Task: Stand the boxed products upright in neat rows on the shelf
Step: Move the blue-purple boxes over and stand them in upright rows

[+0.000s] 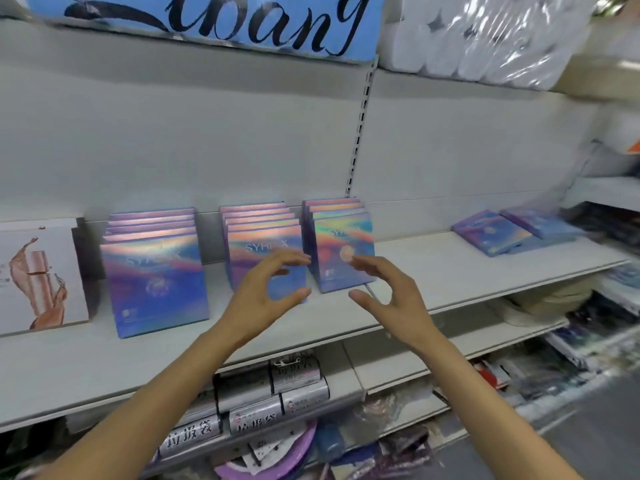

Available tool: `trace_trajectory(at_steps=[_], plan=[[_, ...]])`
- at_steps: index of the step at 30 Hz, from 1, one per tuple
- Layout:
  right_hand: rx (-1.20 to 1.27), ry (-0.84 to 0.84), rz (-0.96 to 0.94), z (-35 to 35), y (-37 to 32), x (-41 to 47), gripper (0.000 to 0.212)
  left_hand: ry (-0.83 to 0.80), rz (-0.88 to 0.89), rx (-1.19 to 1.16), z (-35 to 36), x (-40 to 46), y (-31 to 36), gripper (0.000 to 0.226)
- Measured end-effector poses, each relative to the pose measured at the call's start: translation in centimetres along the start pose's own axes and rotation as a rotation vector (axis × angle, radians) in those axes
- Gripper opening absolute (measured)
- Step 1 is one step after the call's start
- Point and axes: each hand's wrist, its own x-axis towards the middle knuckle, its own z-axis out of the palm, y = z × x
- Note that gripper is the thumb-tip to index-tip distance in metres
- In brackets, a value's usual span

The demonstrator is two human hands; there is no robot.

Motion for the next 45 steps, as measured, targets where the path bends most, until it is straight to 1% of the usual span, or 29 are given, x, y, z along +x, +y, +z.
trace_trajectory(at_steps=[7,11,19,25,30,36,43,45], plan=[[-0.051,0.001,0.028,-6.3,4.8,-1.8,0.045,-0.060,0.006,-0.003,7.7,3.7,1.6,0.043],[-0.063,-0.027,0.045,-11.3,8.4,-2.6,0.044,-0.088,0.002,0.019,13.6,6.2,3.0,0.042],[-0.090,-0.069,0.094,-22.4,15.8,-3.7,0.043,-0.083,0.004,0.038,25.0,11.1,6.5,0.039],[-0.125,-0.091,0.125,-27.8,21.5,-3.8,0.046,-0.119,-0.032,0.055,31.9,14.3,7.1,0.039],[-0.140,-0.093,0.173,-30.3,26.7,-2.5,0.046,-0.162,-0.084,0.041,36.1,17.8,5.6,0.037],[-0.264,-0.081,0.224,-32.9,33.4,1.2,0.052,-0.206,-0.156,0.037,41.0,24.7,1.4,0.038],[-0.421,-0.076,0.289,-36.2,40.1,7.1,0.067,-0.301,-0.410,-0.030,46.5,32.3,-3.0,0.057],[-0.439,-0.066,0.323,-36.9,41.9,8.5,0.071,-0.322,-0.450,0.007,47.6,33.4,-3.6,0.065]])
